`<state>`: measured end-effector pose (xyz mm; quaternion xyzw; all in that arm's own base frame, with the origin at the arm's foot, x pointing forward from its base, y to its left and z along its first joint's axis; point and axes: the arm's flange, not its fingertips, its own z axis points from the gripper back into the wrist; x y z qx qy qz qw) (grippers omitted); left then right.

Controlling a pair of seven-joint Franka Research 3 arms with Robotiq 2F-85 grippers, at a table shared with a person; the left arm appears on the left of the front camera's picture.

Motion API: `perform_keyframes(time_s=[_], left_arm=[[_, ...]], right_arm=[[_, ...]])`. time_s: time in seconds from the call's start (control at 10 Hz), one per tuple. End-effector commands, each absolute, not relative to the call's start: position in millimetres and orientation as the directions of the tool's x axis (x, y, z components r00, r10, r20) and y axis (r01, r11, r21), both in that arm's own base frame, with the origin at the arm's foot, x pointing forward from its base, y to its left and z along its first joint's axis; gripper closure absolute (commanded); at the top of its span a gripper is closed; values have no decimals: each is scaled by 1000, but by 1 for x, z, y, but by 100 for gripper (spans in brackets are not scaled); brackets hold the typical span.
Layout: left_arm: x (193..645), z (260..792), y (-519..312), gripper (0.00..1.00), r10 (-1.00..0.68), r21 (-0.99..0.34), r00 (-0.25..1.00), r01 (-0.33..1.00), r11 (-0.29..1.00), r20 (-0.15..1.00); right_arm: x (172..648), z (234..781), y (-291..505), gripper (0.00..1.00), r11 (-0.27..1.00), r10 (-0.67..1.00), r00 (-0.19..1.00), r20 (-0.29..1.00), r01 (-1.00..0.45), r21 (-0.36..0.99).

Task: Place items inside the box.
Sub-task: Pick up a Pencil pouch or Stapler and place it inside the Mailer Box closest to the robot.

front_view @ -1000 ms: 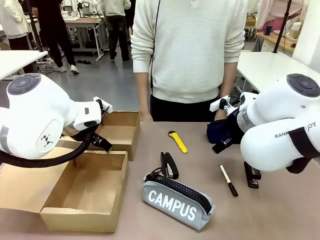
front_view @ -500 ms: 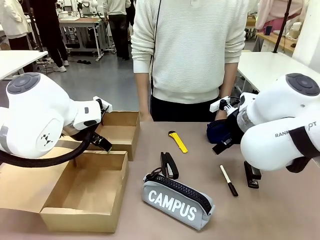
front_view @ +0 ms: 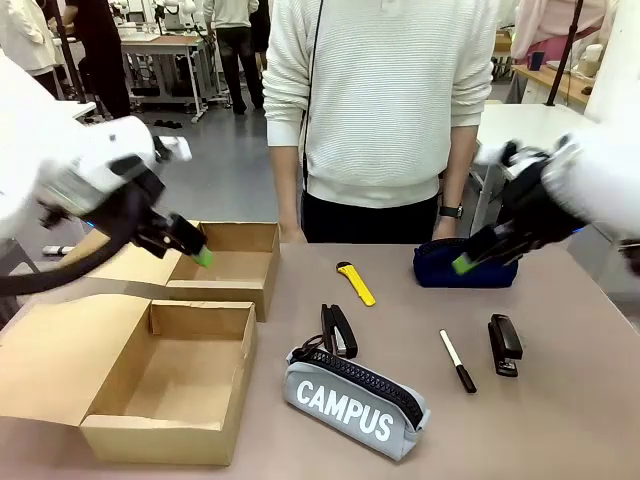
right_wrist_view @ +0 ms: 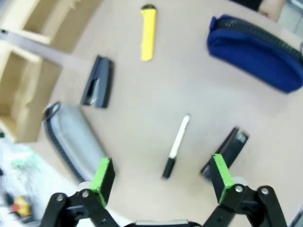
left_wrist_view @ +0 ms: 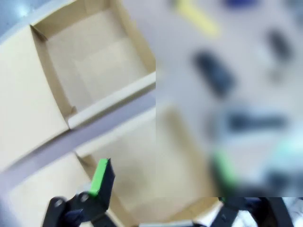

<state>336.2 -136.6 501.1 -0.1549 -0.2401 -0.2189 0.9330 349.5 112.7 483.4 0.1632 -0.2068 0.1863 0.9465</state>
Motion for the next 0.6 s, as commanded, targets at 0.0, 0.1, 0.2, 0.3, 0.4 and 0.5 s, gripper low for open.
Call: perform_keyframes(time_s=[0.0,0.1,0.2,0.3,0.4,0.5], left_arm=[[313,537,-87,0,-277,-409,815,512,755,510],[303,550,-48,0,-196,-514,843,472,716,502],[292,558,2,0,-87,-622,856,437,649,510],[280,556,52,0,68,-713,858,377,591,510],[265,542,96,0,256,-782,837,283,556,485],[248,520,139,0,426,-859,802,195,474,418]], right_arm=[[303,527,46,0,882,12,901,433,-214,421],[271,541,0,0,834,-132,874,469,-158,529],[247,543,-56,0,758,-283,856,434,-77,647],[237,534,-104,0,678,-400,839,369,0,735],[230,518,-148,0,595,-506,814,285,90,799],[224,498,-188,0,484,-602,774,197,157,861]])
